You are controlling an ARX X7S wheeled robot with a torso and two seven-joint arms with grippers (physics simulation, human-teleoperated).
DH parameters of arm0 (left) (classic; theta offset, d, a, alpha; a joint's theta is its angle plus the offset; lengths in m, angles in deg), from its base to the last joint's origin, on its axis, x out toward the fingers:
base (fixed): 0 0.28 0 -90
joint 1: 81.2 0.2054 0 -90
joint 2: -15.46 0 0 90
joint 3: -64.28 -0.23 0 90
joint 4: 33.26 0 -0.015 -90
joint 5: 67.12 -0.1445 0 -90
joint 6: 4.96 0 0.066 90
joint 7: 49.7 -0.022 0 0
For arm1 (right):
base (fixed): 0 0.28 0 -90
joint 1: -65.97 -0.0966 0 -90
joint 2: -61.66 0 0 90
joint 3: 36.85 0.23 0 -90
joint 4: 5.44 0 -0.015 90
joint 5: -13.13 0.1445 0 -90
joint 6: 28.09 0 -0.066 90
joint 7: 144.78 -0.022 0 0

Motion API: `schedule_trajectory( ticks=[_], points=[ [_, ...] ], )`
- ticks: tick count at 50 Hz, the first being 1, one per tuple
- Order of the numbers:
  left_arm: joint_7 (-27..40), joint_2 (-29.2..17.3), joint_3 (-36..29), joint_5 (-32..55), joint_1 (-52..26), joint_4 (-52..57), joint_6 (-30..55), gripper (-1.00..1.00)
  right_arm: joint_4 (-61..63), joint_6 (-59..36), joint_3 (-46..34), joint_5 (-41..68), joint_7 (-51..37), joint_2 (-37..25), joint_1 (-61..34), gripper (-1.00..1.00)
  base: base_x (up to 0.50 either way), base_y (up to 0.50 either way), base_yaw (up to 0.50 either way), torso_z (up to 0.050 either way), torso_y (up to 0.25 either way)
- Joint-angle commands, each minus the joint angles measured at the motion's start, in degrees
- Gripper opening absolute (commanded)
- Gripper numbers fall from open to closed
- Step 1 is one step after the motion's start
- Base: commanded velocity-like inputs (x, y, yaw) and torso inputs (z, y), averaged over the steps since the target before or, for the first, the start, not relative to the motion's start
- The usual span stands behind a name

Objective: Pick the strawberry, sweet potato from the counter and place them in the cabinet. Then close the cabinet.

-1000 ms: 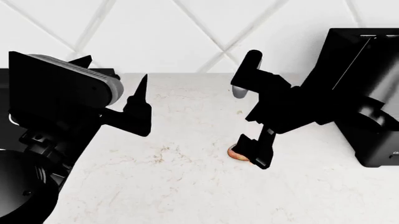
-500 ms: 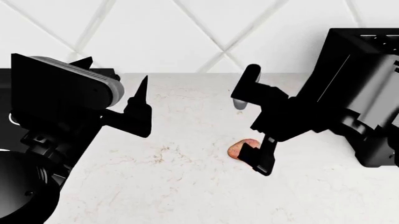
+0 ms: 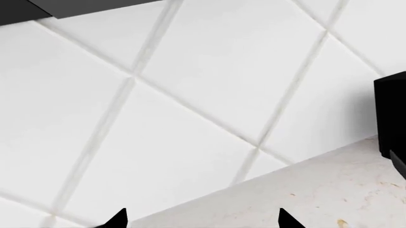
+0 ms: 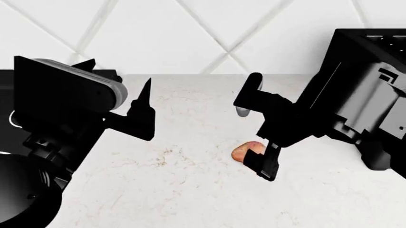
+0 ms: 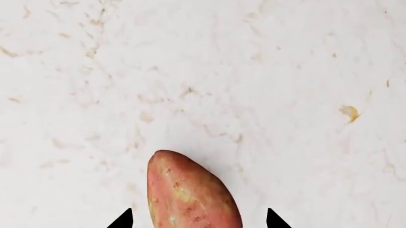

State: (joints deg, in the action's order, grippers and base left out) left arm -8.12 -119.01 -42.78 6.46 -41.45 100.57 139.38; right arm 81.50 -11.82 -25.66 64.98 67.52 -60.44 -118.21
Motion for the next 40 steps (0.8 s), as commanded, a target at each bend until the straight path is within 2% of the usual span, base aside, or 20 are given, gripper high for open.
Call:
schedule_trajectory(
  ticks=[1, 20, 21, 40],
  points=[
    [0.0, -0.1, -0.1, -0.1, 0.3, 0.1, -0.3, 1.00, -2.0, 0.4, -1.3, -0.6, 0.5, 1.2, 0.8, 1.00, 0.00, 0.00, 0.00, 0.000, 0.000],
    [-0.1, 0.0, -0.5, -0.3, 0.4, 0.1, -0.6, 1.00, -3.8, -0.2, -2.8, -1.0, 0.4, 2.1, 1.7, 1.00, 0.00, 0.00, 0.00, 0.000, 0.000],
    [-0.1, 0.0, -0.5, -0.4, 0.4, 0.0, -0.6, 1.00, -3.9, 0.0, -2.5, -1.0, 0.2, 2.1, 1.7, -1.00, 0.00, 0.00, 0.00, 0.000, 0.000],
    [0.2, -0.4, -0.5, -0.1, 0.6, 0.3, -0.9, 1.00, -1.4, 0.9, -4.1, -3.8, 1.5, 1.3, -4.9, -1.00, 0.00, 0.00, 0.00, 0.000, 0.000]
  ],
)
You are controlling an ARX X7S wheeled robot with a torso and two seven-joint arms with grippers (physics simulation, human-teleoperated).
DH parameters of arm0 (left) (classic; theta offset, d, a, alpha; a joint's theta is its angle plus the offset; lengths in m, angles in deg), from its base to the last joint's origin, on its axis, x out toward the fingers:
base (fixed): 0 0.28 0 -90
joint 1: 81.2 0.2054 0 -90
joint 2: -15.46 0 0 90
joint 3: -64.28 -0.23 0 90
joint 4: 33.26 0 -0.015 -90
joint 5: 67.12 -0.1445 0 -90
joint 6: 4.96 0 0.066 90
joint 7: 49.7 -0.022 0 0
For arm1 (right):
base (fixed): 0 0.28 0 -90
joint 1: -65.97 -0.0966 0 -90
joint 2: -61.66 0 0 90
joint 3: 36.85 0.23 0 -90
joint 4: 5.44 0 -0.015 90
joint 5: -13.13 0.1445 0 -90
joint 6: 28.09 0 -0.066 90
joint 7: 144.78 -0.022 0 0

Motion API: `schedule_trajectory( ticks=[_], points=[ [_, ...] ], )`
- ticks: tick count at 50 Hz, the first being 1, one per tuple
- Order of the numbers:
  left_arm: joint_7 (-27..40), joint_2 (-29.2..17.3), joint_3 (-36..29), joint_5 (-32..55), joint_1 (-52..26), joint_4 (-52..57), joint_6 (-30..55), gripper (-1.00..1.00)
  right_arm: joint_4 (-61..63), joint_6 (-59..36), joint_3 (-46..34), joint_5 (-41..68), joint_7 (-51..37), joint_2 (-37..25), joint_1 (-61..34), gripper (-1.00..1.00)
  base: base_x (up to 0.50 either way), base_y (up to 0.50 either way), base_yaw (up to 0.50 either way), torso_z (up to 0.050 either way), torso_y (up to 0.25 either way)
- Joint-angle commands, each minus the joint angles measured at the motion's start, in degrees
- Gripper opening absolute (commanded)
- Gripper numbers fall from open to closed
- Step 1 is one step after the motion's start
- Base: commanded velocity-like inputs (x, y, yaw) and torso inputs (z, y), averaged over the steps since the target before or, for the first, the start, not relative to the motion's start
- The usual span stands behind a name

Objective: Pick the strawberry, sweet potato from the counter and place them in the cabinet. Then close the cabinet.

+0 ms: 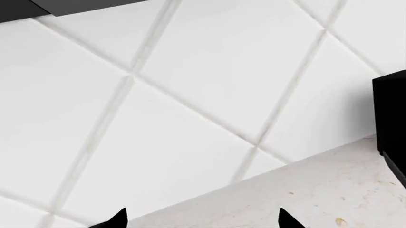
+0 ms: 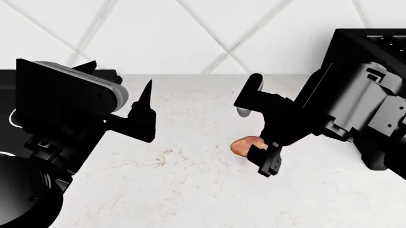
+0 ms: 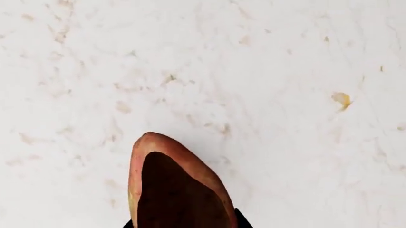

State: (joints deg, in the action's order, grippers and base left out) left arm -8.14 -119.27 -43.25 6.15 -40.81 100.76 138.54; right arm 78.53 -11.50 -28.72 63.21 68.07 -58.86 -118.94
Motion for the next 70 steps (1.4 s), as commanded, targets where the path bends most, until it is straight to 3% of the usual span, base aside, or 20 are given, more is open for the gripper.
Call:
schedule_trajectory(
  ticks=[1, 28, 70],
  points=[
    [0.2, -0.1, -0.1, 0.2, 0.0, 0.1, -0.1, 1.00, 1.9, 0.6, -0.9, -2.2, 1.0, -0.3, -4.8, -1.00, 0.00, 0.00, 0.00, 0.000, 0.000],
    [0.8, -0.7, 0.2, 1.0, 0.1, 0.5, -0.6, 1.00, 4.1, 3.9, 11.8, -0.3, -4.2, 2.3, -14.5, -1.00, 0.00, 0.00, 0.00, 0.000, 0.000],
    [0.8, -1.6, 0.1, 0.7, 0.7, 0.6, -1.7, 1.00, 4.8, 17.0, 24.0, -0.4, -12.4, 9.9, -13.4, -1.00, 0.00, 0.00, 0.00, 0.000, 0.000]
  ],
)
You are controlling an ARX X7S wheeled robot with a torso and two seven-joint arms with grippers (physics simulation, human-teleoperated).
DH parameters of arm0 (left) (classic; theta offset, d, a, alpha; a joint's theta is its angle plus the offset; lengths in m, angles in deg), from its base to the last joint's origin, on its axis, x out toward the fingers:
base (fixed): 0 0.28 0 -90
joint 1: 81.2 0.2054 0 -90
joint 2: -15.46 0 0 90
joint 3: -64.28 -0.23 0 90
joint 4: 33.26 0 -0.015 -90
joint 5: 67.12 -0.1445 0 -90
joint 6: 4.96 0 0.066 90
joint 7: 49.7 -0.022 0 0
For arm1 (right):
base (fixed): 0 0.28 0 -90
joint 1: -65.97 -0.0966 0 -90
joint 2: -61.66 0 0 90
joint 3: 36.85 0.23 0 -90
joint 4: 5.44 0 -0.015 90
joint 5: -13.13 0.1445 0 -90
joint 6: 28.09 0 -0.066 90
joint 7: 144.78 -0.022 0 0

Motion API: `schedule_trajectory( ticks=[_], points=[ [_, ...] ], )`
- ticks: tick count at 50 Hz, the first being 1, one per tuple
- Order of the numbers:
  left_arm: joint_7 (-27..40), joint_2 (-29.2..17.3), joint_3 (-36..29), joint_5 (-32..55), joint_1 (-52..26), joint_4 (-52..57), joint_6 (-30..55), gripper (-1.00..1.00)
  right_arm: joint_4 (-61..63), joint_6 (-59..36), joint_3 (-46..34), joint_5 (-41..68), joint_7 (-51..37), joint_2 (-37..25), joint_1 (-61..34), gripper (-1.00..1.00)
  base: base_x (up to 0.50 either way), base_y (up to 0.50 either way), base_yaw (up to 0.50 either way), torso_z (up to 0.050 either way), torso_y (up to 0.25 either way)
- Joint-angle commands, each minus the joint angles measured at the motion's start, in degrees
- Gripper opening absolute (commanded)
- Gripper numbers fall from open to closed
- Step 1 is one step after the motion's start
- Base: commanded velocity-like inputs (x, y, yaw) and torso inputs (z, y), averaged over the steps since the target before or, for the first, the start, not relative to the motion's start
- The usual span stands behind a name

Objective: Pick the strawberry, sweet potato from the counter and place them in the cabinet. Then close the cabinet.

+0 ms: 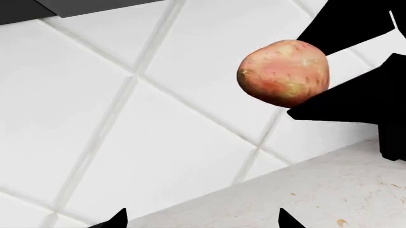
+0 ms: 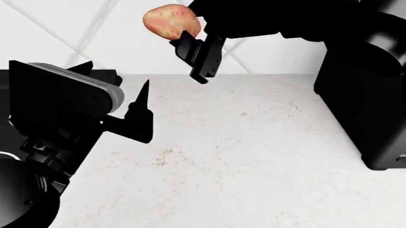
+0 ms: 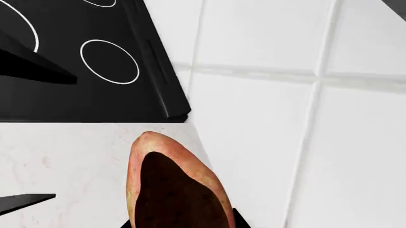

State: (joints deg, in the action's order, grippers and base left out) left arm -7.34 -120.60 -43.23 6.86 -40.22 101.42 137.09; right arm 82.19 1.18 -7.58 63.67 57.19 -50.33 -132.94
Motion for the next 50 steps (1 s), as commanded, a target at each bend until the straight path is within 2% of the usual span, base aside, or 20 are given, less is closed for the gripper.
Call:
schedule_trajectory(
  ticks=[1, 31, 50],
  points=[
    [0.0, -0.3, 0.1, 0.1, 0.1, 0.0, -0.3, 1.00, 1.1, 4.6, 3.0, -0.9, -1.6, 1.4, 0.6, -1.00, 0.00, 0.00, 0.00, 0.000, 0.000],
    [0.5, -0.9, 0.1, 0.9, 0.0, 0.4, -0.8, 1.00, 0.7, 10.4, 8.6, -1.4, -4.3, 3.7, -1.3, -1.00, 0.00, 0.00, 0.00, 0.000, 0.000],
    [0.7, -1.2, 0.3, 1.1, 0.0, 0.4, -1.2, 1.00, -0.7, 14.1, 15.6, 1.8, -5.2, 6.6, -4.3, -1.00, 0.00, 0.00, 0.00, 0.000, 0.000]
  ],
)
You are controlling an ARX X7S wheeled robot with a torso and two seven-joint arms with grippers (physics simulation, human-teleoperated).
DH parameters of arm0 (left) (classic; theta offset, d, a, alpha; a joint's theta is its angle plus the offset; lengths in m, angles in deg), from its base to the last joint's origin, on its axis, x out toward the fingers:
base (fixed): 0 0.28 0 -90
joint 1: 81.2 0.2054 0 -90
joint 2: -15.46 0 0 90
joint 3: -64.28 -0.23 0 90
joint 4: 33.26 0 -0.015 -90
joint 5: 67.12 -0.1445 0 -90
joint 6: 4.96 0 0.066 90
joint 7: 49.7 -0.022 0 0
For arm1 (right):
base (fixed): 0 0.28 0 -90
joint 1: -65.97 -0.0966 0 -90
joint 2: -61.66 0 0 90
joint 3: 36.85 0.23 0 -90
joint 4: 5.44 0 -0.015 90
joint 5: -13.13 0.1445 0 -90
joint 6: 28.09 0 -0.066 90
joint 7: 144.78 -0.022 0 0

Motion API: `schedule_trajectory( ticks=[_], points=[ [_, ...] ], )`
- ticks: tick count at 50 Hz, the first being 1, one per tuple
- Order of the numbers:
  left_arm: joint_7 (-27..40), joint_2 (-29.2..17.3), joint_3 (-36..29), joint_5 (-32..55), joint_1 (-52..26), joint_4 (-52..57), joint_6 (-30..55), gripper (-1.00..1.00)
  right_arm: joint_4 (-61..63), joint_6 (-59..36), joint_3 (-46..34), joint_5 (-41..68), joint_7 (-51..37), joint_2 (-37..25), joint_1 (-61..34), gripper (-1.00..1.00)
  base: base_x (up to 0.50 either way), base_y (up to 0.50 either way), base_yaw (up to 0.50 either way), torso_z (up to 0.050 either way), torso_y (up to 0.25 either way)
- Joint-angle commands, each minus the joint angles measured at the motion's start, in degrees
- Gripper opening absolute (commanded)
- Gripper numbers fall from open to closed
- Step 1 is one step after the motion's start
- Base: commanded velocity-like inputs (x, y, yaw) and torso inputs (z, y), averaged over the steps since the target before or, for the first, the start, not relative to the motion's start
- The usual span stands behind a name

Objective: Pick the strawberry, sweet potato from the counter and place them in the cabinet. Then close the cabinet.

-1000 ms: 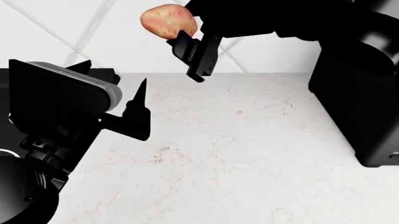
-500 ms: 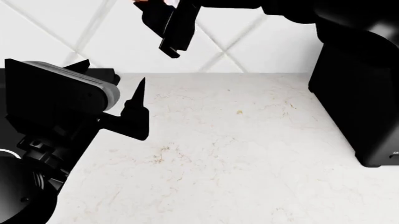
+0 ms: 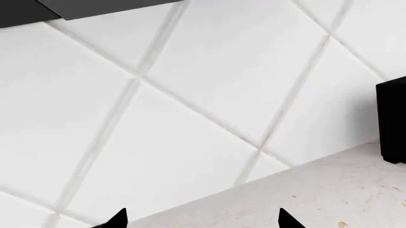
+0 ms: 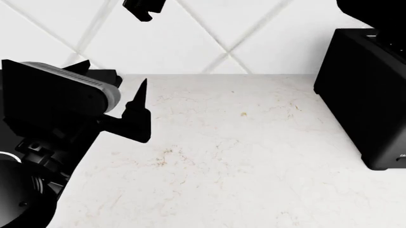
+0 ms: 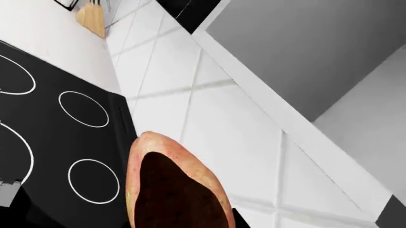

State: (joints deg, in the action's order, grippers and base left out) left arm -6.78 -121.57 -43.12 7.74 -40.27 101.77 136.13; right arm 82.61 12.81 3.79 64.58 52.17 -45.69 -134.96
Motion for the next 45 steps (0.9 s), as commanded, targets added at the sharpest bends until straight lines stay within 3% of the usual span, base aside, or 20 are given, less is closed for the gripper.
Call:
schedule_trajectory(
  ticks=[1, 21, 45],
  points=[
    [0.2, -0.3, 0.2, 0.3, 0.0, 0.1, -0.3, 1.00, -1.7, 3.0, 5.4, 1.6, -0.2, 2.6, -2.8, -1.00, 0.00, 0.00, 0.00, 0.000, 0.000],
    [0.9, -0.8, 0.7, 1.2, -0.1, 0.6, -0.8, 1.00, -9.4, 7.6, 6.8, -2.5, -0.4, 5.2, -8.0, -1.00, 0.00, 0.00, 0.00, 0.000, 0.000],
    [0.7, -0.6, 0.1, 0.9, -0.9, -0.1, -0.9, 1.00, -41.1, 12.7, 1.1, -17.6, -1.3, 9.4, -20.8, -1.00, 0.00, 0.00, 0.00, 0.000, 0.000]
  ],
)
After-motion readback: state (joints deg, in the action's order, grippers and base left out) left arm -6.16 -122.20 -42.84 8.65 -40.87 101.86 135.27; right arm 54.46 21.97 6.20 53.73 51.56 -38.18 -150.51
